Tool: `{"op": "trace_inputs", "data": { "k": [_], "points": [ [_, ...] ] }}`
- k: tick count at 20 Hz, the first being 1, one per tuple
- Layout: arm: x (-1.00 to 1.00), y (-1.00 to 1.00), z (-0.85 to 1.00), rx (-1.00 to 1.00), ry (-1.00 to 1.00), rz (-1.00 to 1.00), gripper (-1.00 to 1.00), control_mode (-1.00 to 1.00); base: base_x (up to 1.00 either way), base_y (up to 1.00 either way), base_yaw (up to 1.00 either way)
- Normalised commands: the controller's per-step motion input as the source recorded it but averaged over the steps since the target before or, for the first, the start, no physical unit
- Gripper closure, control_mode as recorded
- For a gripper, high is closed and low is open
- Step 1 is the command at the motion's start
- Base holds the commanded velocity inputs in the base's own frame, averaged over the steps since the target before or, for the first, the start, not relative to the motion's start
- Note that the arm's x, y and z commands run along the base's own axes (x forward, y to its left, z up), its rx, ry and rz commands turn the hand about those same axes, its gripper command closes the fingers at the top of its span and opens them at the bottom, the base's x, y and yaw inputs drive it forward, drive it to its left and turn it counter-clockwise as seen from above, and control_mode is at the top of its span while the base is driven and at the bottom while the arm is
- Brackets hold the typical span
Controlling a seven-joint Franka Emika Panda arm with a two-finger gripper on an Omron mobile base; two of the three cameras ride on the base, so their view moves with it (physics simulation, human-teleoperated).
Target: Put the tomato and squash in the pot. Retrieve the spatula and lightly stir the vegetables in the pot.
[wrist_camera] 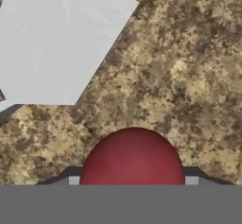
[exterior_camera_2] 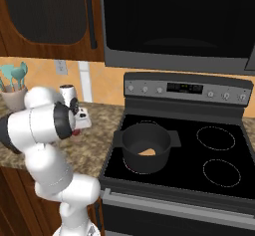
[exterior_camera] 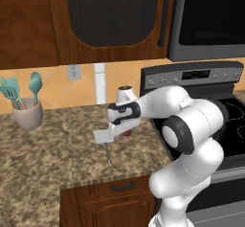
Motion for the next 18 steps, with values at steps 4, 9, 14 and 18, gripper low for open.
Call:
{"op": "trace_inputs", "data": {
  "k": [4,9,14,18],
  "points": [
    [-0.54,-0.17,0.83,0.00,-0.15,0.00,1.00,-1.00,0.00,0.00,0.00],
    [-0.59,-0.26,0.82,0.00,-0.13,0.00,1.00,-1.00,0.00,0.00,0.00],
    [-0.62,-0.26,0.86,0.00,-0.17,-0.01,1.00,-1.00,0.00,0.00,0.00],
    [-0.34,-0.35,0.55,0.00,-0.09,-0.04,1.00,-1.00,0.00,0.00,0.00]
  ]
}}
